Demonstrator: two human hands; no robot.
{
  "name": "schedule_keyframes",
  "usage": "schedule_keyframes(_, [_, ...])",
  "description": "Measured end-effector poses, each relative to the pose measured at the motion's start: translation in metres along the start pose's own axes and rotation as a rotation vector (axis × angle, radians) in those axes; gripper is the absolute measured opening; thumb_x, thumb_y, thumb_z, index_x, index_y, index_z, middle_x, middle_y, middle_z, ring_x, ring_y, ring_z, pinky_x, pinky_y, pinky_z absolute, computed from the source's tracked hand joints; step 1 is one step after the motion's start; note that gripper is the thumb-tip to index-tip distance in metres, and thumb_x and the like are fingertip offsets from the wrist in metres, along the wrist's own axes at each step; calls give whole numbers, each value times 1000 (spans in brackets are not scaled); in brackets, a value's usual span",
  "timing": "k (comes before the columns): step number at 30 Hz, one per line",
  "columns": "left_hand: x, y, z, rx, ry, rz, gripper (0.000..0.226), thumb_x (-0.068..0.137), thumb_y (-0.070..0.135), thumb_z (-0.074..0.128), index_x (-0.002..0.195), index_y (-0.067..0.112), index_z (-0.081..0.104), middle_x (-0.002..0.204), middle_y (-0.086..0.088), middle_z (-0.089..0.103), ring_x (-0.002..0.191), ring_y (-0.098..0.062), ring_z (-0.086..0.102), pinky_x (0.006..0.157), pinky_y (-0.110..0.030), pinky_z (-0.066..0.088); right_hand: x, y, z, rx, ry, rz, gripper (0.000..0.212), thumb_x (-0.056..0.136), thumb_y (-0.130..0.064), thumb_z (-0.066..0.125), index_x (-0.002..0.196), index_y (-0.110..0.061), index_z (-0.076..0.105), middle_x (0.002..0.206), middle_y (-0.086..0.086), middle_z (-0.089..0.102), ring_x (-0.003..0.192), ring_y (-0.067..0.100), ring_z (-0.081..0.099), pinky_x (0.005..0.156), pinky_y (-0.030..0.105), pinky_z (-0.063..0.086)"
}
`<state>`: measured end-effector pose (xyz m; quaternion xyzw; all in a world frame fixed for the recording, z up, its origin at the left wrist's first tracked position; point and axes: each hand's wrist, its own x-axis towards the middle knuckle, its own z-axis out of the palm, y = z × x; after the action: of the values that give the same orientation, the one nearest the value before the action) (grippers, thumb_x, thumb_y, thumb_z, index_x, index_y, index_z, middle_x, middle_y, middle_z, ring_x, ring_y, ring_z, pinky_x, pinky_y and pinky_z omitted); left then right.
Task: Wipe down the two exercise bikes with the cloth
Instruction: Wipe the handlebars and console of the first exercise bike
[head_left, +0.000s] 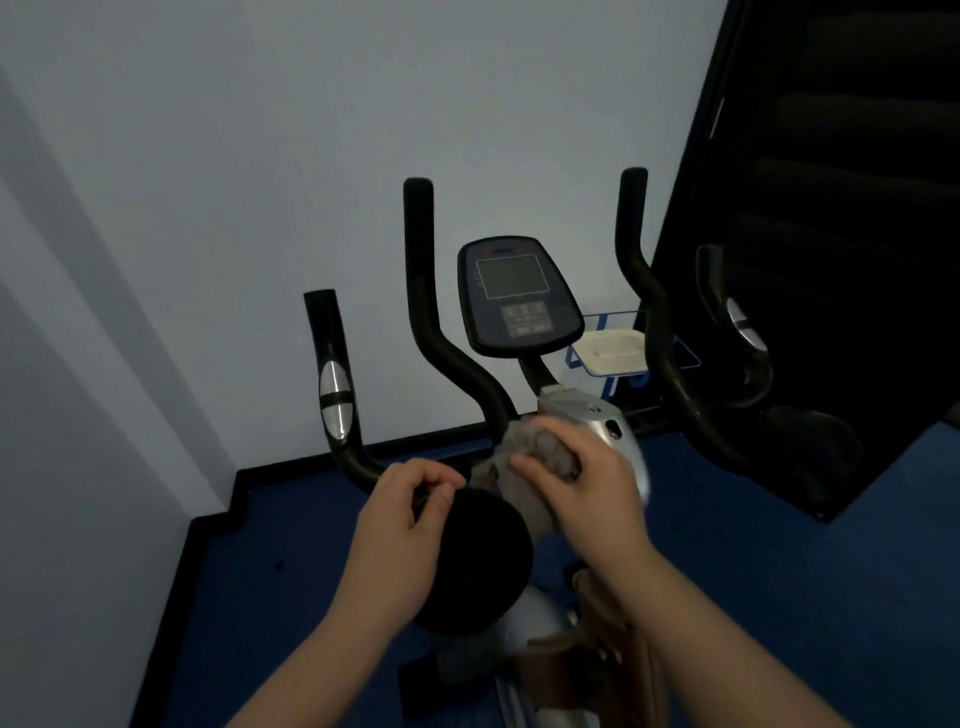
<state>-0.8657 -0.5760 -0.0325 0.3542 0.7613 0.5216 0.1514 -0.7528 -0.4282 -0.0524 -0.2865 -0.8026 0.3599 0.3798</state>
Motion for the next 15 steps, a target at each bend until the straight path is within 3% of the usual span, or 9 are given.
schedule_keyframes(3, [1,0,-1,7,3,19,18,95,15,57,89,30,65,98,10,62,90,9,55,73,-4,39,13,-6,-5,-56,3,18,29,81,-42,73,108,-34,69,89,-26,59,92,1,57,85,33,51])
schedule_keyframes(7, [1,1,-2,-1,2,26,18,95,15,57,88,30,64,97,10,62,91,10,54,74,-1,37,-31,4,-1,-129,118,-83,38,79,-59,59,109,-38,67,98,-22,61,102,10,50,87,42,45])
schedule_keyframes(12, [-1,2,-1,-5,3,18,17,95,17,56,89,31,64,96,12,60,91,10,53,74,-2,38,17,4,12,-248,103,-180,35,81,-54,62,107,-32,69,92,-12,64,96,16,50,81,38,41])
schedule_keyframes(15, [-1,4,-3,-11,13,11,17,95,16,57,88,30,64,97,12,61,91,10,54,74,-2,38,36,-2,8,-279,91,-134,28,82,-42,72,108,-32,69,93,-13,62,99,13,46,85,33,32])
